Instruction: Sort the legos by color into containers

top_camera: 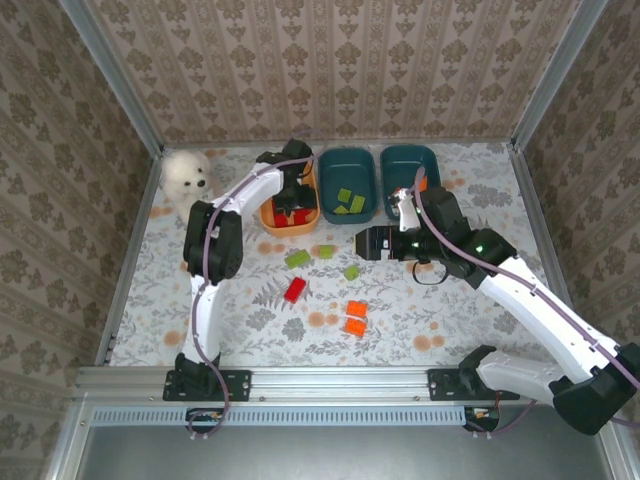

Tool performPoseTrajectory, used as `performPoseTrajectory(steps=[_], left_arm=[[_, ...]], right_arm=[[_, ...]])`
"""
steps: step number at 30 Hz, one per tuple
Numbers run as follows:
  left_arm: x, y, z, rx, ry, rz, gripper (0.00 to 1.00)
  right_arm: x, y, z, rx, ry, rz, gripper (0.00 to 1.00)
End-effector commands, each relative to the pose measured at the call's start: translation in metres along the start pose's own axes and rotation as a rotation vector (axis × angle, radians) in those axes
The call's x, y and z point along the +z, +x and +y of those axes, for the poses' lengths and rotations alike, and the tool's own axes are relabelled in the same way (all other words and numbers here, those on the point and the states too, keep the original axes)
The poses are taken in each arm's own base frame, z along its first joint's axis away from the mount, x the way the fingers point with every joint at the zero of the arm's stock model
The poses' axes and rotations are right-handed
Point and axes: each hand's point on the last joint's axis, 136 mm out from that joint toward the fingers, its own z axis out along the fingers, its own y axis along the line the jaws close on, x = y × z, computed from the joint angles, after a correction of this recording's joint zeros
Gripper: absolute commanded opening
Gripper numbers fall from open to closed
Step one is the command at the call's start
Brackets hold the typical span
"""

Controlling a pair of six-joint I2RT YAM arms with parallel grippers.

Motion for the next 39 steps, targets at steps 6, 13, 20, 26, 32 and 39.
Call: performPoseTrajectory(steps=[6,13,20,26,32,39], left_arm=[[-0.057,-0.022,-0.011,-0.008,0.069,-0.103,0.73],[-0.158,-0.028,-0.022,-0.028,0.166,-0.309,0.78],[-0.225,0.047,-0.002,0.032,0.307,-0.465,0.85],[-0.224,0.14,0.04,0.024,0.36,-0.446,0.84],[-0.249,0.197,0.057,0.094,0.46,-0.521,0.86],[-0.256,0.223,0.068,0.098,0.486,-0.502,0.86]], right_arm=[[-0.005,0.002,-0.011,-0.044,0.117,0.044,0.9],[0.011,0.049,-0.02,-0.083,0.237,0.227,0.88],[0.047,0.112,-0.04,-0.012,0.384,0.443,0.86],[0.081,0.142,-0.053,0.084,0.504,0.536,0.8],[0.102,0.153,-0.065,0.238,0.632,0.528,0.78],[0.133,0.162,-0.068,0.33,0.645,0.485,0.8]])
